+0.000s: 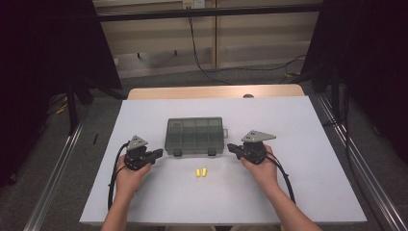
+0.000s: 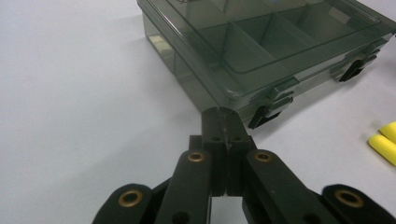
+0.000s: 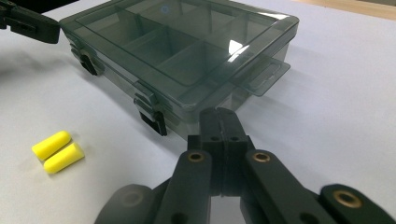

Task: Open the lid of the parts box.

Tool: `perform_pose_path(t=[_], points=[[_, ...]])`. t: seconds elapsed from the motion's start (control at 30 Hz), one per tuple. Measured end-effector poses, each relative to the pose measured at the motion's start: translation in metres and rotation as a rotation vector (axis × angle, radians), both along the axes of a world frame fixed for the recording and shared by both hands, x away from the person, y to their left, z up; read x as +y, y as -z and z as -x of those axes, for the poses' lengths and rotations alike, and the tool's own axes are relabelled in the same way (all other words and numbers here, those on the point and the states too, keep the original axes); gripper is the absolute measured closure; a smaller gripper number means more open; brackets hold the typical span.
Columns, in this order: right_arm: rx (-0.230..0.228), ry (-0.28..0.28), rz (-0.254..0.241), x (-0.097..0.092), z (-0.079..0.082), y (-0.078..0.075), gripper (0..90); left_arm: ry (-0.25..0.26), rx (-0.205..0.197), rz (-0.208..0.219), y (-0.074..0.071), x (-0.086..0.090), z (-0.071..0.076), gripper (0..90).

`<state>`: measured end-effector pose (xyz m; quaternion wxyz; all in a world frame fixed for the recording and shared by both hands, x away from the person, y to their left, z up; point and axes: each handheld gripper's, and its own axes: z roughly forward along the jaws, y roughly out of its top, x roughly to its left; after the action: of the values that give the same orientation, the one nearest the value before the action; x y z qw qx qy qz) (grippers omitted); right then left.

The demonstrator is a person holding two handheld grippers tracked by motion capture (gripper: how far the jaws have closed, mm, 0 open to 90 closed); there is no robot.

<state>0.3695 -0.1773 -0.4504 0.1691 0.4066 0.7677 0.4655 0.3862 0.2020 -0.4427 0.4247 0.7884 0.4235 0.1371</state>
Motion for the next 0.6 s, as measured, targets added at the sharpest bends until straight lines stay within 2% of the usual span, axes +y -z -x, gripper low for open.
perform_pose_path(t=[0.33, 0.53, 0.6], points=[[0.023, -0.038, 0.016, 0.0040, -0.0019, 0.0056, 90.0, 0.007, 0.010, 0.001, 0.0030, -0.0022, -0.0020, 90.0], [0.014, -0.033, 0.023, 0.0047, -0.0022, 0.0060, 90.0, 0.006, 0.003, -0.001, 0.0026, -0.0023, -0.0024, 90.0], [0.024, -0.034, 0.026, 0.0053, -0.0022, 0.0067, 90.0, 0.007, 0.002, -0.004, 0.0025, -0.0023, -0.0025, 90.0]])
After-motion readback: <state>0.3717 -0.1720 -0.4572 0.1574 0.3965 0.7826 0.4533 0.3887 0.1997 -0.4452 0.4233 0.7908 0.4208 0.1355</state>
